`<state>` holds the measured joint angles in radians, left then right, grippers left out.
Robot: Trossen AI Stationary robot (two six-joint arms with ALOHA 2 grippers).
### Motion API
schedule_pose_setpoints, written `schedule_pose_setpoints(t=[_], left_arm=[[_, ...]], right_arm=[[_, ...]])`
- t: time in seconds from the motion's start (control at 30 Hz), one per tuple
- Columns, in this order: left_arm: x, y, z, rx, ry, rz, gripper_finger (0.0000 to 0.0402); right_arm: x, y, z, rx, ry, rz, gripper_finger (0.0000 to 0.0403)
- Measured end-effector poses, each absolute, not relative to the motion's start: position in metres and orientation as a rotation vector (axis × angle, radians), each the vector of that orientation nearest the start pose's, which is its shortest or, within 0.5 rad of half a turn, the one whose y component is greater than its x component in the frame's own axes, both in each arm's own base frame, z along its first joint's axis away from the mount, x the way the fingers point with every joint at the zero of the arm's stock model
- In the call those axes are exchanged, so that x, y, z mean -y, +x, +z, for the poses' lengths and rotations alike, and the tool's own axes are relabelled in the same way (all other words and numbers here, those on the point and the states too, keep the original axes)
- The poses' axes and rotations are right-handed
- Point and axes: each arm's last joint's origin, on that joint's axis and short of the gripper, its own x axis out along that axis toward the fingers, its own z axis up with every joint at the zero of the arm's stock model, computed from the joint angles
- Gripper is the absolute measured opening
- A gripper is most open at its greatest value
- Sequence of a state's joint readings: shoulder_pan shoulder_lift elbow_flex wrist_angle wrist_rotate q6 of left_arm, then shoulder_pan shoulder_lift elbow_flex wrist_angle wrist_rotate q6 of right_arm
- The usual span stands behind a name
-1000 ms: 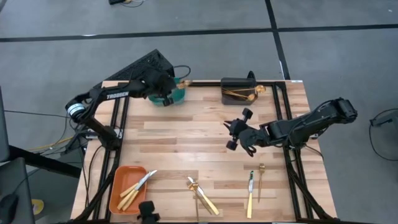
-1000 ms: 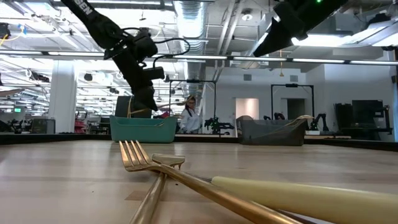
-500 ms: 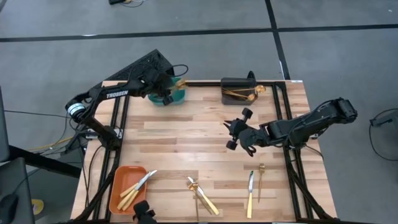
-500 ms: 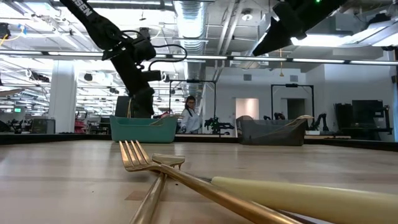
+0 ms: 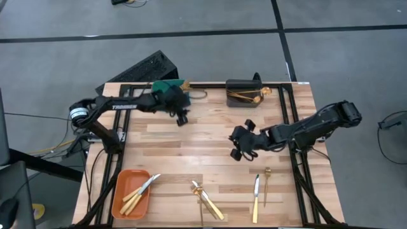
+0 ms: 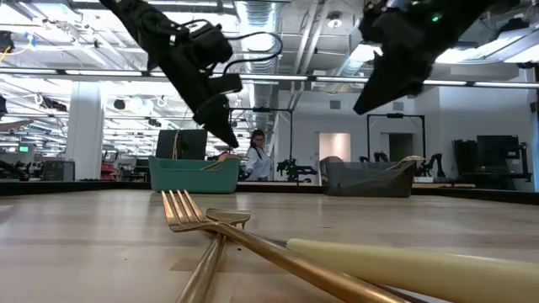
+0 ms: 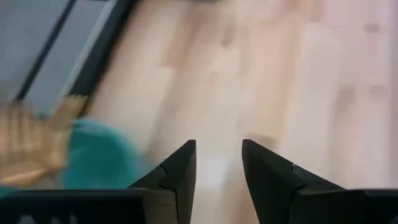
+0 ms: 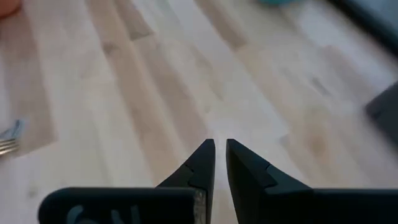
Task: Sort silverware by color (type)
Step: Put the gold fork into the green bin
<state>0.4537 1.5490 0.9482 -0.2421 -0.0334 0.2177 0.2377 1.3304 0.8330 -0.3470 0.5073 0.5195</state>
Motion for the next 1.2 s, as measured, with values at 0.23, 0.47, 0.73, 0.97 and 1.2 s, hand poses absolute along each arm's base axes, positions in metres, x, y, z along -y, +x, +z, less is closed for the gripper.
schedule_pose_setpoints(t=[0.23,0.47,0.73,0.97,1.2], left_arm=[[-0.064,0.310,0.206,-0.785,-0.024,0.175,0.0116],[0.015,0.314,0.193,-0.663,0.150,-0.089,0.0116],[0.055,0.303,0.183,-0.711,0.268,-0.158,0.0116],[0.051,0.304,0.184,-0.707,0.325,-0.046,0.0116],[0.036,0.314,0.186,-0.630,0.263,0.061,0.0116]], right_arm=[[-0.093,0.260,0.231,-0.576,0.318,-0.305,0.0067],[-0.140,0.277,0.205,-0.572,0.288,-0.160,0.0068],[-0.161,0.303,0.180,-0.724,0.238,-0.169,0.0096],[-0.152,0.261,0.196,-1.144,0.450,-0.709,0.0118],[-0.179,0.202,0.201,-1.358,0.576,-0.876,0.0115]])
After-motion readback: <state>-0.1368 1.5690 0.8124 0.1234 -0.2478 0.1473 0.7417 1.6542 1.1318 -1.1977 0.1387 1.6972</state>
